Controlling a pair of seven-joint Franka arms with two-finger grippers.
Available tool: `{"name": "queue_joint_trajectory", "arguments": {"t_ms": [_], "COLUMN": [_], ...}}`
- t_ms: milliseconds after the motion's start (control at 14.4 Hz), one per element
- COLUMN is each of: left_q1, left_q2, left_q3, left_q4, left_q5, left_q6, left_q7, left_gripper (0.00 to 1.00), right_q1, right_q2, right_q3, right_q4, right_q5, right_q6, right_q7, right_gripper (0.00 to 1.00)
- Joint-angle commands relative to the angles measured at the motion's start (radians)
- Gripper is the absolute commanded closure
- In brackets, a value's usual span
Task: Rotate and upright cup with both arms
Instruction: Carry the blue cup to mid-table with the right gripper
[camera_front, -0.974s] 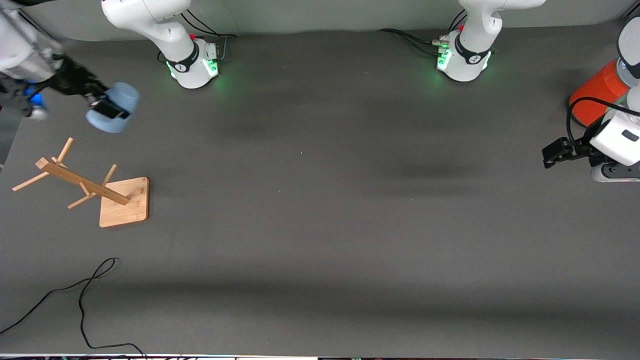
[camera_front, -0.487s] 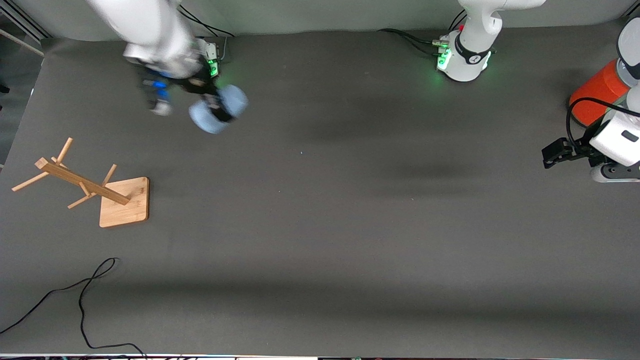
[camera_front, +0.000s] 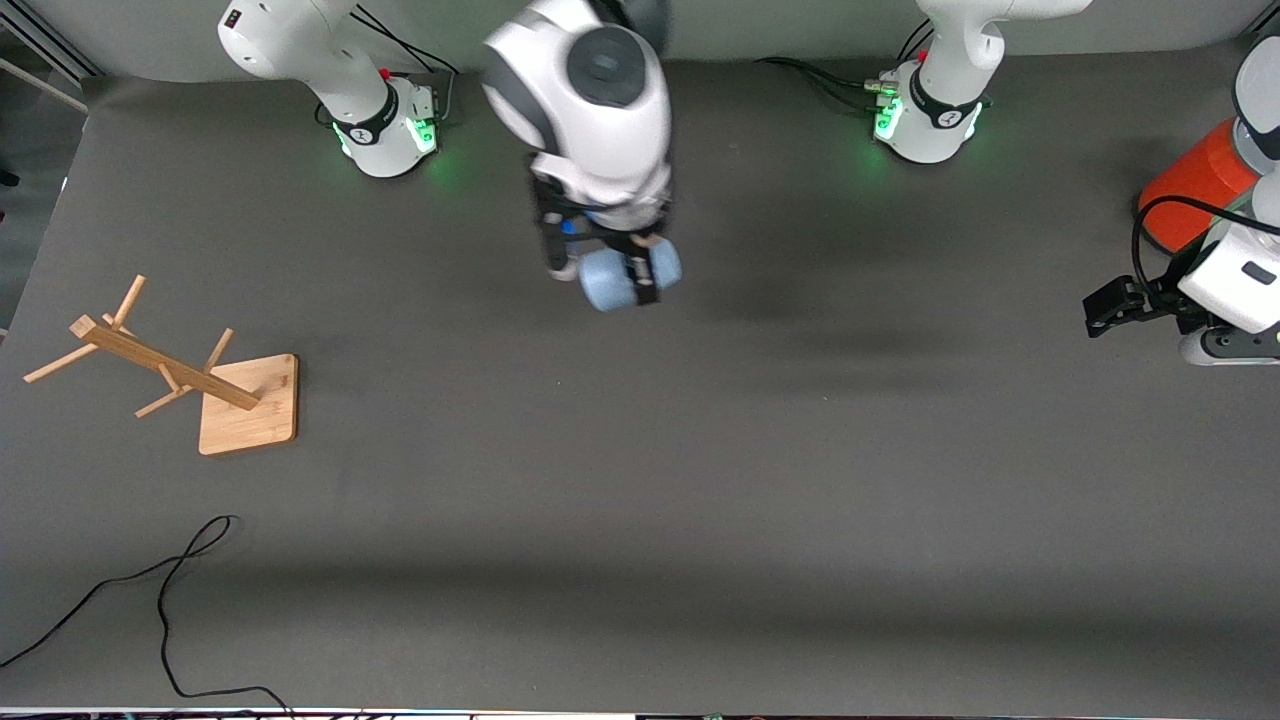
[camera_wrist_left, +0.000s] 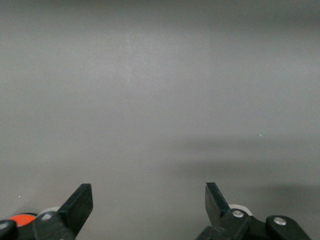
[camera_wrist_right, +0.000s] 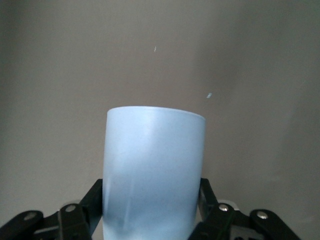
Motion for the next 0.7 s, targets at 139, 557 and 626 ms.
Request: {"name": "queue_joint_trajectory", "arguments": {"t_ms": [139,557,626], "left_q1": [-0.012,-0.012,-0.012], "left_q2": [-0.002,0.002,0.002], "left_q3": [0.008,0.008,0.008], "left_q4": [-0.008,-0.008,-0.008], "left_q5": [0.004,0.004,0.004], "left_q6": [0.018,0.018,0.018], "left_q7": [0.003,0.003,0.003], "left_gripper": [0.00,0.00,0.00], "right_q1": [0.070,0.087,0.089], "right_q2": [0.284,0.453,0.466], "right_q3": [-0.020,0.010,0.011], "right_q4": [0.191,0.223,0.225], "right_q5": [0.013,0.009,0.009], "right_q6": [0.108,0.260,0.277], "right_q7": [0.213,0.337,0.348], "right_gripper": [0.74,0.74,0.74]}}
